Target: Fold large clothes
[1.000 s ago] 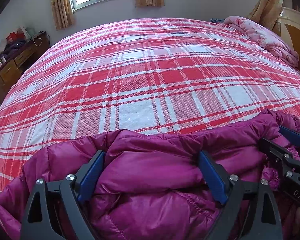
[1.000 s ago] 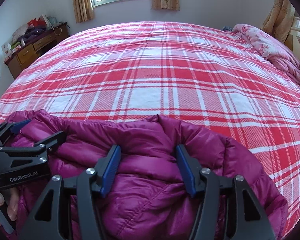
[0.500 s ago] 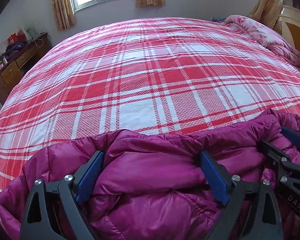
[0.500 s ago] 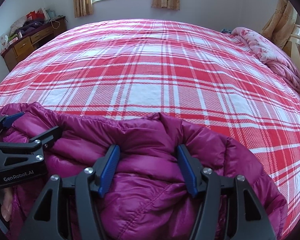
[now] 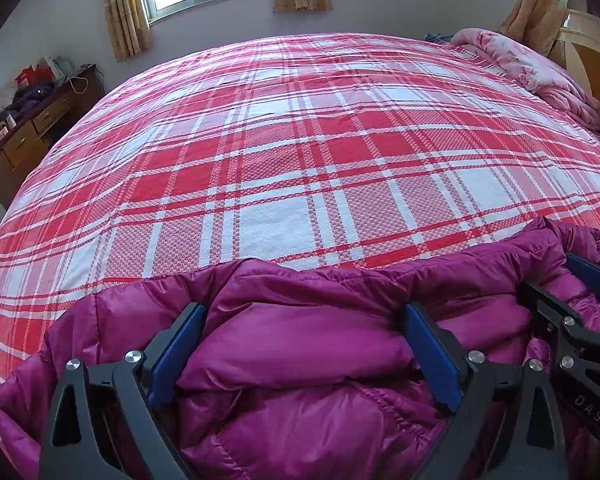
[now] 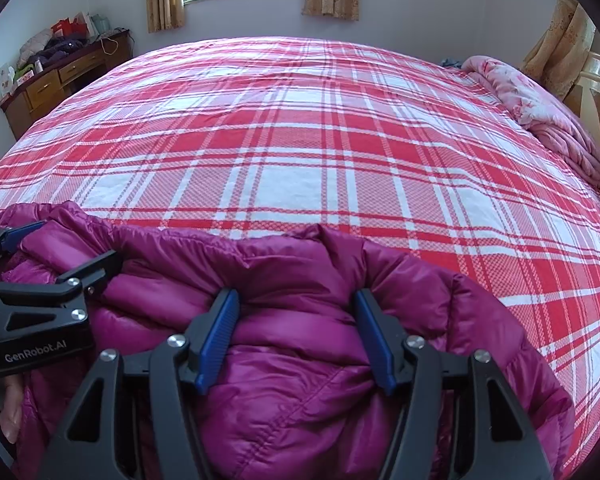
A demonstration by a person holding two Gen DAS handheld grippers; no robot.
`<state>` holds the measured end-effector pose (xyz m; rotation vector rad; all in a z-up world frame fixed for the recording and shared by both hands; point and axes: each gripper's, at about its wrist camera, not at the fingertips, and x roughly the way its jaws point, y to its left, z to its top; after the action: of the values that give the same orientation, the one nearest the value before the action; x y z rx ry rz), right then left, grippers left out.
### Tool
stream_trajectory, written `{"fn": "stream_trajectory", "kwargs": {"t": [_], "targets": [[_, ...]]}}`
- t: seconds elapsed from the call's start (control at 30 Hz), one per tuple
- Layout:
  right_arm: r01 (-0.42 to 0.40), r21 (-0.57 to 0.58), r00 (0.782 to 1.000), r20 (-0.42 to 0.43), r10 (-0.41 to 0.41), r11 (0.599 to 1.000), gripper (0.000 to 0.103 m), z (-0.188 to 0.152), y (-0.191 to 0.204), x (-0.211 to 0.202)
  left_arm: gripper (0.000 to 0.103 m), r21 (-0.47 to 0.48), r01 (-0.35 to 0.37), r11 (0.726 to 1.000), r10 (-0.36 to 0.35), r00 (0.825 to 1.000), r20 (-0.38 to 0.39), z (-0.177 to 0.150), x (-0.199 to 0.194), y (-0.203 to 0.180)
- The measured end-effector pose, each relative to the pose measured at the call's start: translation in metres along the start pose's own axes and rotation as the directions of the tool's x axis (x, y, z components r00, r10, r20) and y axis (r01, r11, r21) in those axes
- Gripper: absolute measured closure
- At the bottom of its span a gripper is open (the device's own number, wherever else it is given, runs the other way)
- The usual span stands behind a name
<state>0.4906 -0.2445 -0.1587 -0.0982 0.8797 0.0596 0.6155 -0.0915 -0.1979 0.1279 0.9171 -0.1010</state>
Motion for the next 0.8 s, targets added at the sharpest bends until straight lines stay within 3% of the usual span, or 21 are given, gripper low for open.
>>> {"fn": "stream_trajectory", "kwargs": {"t": [0.8], "targets": [[0.015,-0.02,1.0,-0.024,-0.016,1.0,0.038,0.0031,0.0009,0.0022,0.001,0.006,-0.028,1.0,0.028,1.0,-0.008,0.0013,0.002,-0.0016]]}}
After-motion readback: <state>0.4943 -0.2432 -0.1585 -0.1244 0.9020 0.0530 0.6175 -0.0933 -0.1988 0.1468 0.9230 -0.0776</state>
